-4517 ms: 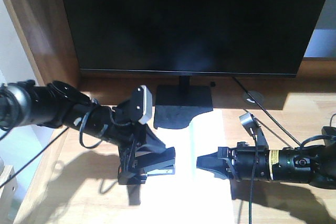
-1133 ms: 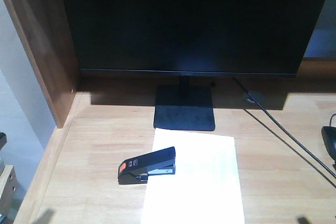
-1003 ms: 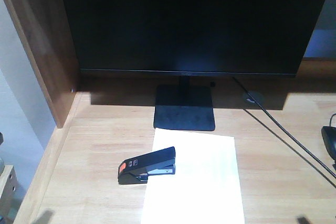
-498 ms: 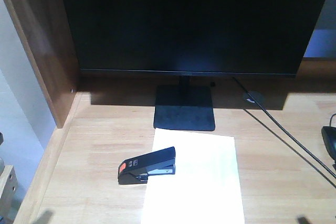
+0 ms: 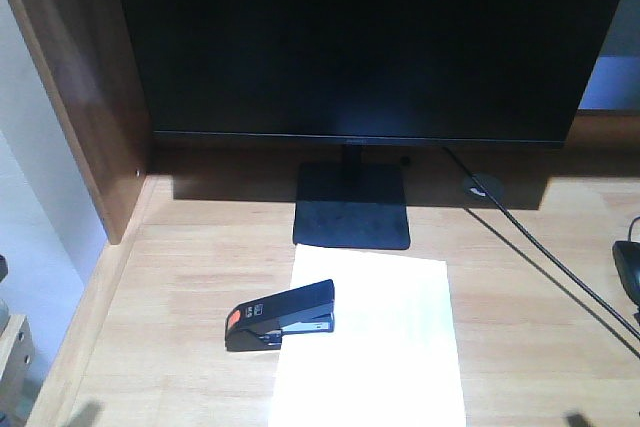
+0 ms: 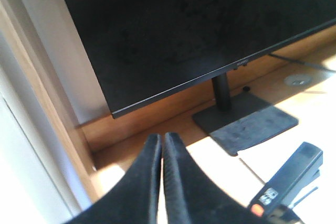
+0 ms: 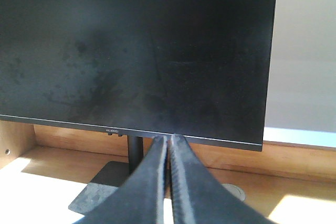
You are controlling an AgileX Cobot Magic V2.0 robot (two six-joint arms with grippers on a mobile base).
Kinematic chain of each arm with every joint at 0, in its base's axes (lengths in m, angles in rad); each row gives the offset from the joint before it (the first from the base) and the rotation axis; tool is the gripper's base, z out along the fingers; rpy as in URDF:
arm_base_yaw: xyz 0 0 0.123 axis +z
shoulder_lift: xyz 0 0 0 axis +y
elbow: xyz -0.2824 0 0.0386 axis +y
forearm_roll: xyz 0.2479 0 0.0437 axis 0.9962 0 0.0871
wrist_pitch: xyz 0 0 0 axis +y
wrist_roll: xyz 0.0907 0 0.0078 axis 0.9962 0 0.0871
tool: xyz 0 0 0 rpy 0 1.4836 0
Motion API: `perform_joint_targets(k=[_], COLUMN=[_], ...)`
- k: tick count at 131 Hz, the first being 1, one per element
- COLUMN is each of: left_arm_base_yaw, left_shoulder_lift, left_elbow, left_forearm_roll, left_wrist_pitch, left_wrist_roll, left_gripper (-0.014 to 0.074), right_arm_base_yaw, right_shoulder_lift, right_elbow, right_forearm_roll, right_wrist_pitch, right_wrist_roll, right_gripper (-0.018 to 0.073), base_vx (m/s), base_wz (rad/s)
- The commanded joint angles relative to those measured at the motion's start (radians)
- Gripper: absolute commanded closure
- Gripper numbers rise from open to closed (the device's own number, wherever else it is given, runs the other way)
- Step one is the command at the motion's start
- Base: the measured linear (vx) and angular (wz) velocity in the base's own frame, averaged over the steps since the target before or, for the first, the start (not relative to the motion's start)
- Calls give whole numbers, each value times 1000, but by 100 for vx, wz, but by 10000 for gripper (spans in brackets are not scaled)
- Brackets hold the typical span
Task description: Grab stapler and paper to desk for stapling
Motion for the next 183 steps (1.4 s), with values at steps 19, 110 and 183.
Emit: perform_joint_targets(k=[19,110,183], left_arm_base_yaw=[78,327,327], left_shoulder_lift=[-41,-423,-423], left_elbow=[-27,319,318], left_forearm_roll=[-2,-10,-10], left_wrist_pitch=[15,53,53], left_wrist_roll=[-98,-239,-239], left_gripper=[603,603,603], right_arm_base_yaw=[0,0,0], right_shoulder_lift=[9,9,9], right_elbow=[-25,-25,-25], right_forearm_roll=[4,4,4], right_wrist_pitch=[11,12,10], right_wrist_roll=[-2,-2,-2], right_gripper=[565,565,565], base_vx=[0,0,0], base_wz=[0,0,0])
